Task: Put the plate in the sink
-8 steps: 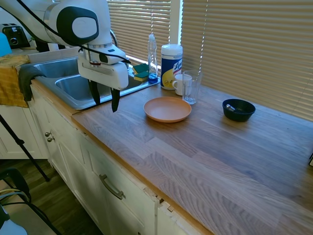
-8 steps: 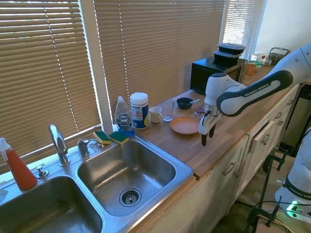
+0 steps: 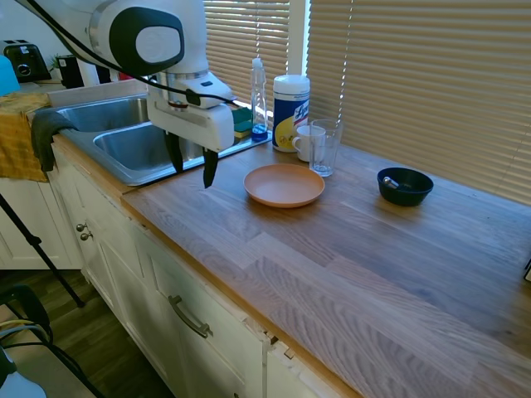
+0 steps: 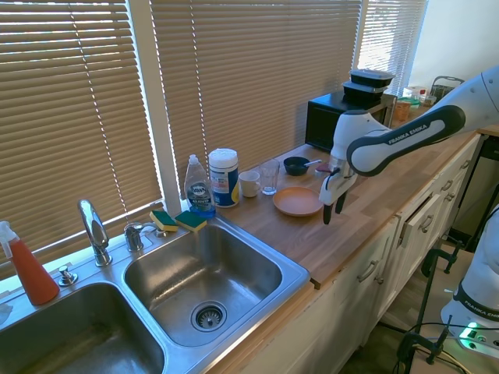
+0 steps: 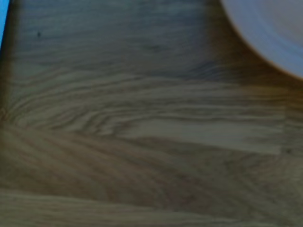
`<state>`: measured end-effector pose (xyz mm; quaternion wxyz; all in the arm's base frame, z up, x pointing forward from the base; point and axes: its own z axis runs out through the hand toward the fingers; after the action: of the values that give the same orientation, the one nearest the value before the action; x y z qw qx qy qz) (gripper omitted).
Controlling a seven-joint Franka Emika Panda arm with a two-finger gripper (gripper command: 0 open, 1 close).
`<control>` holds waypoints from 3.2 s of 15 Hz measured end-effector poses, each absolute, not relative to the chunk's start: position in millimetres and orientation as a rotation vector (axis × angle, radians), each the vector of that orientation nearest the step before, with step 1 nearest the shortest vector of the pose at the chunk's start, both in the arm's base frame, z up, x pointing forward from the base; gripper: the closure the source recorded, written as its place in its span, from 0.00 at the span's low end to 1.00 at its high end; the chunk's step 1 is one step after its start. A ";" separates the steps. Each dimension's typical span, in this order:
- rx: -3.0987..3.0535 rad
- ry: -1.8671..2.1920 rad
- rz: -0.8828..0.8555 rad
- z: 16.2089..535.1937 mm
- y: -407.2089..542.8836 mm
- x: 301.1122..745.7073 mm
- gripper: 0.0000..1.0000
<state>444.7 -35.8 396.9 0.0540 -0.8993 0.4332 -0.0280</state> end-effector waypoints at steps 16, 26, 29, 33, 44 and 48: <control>-2.437 1.445 -0.069 342.0 -228.3 566.8 0.00; -2.384 1.350 -0.006 316.8 -229.2 581.9 1.00; -2.378 1.344 -0.001 314.8 -226.7 583.4 1.00; -2.362 1.347 0.007 310.4 -228.9 583.6 1.00; -2.333 1.330 0.018 298.8 -234.5 580.9 1.00; -2.289 1.280 0.041 295.8 -237.6 577.3 1.00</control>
<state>577.3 -237.6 295.8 0.2564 -0.8436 0.4716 0.0151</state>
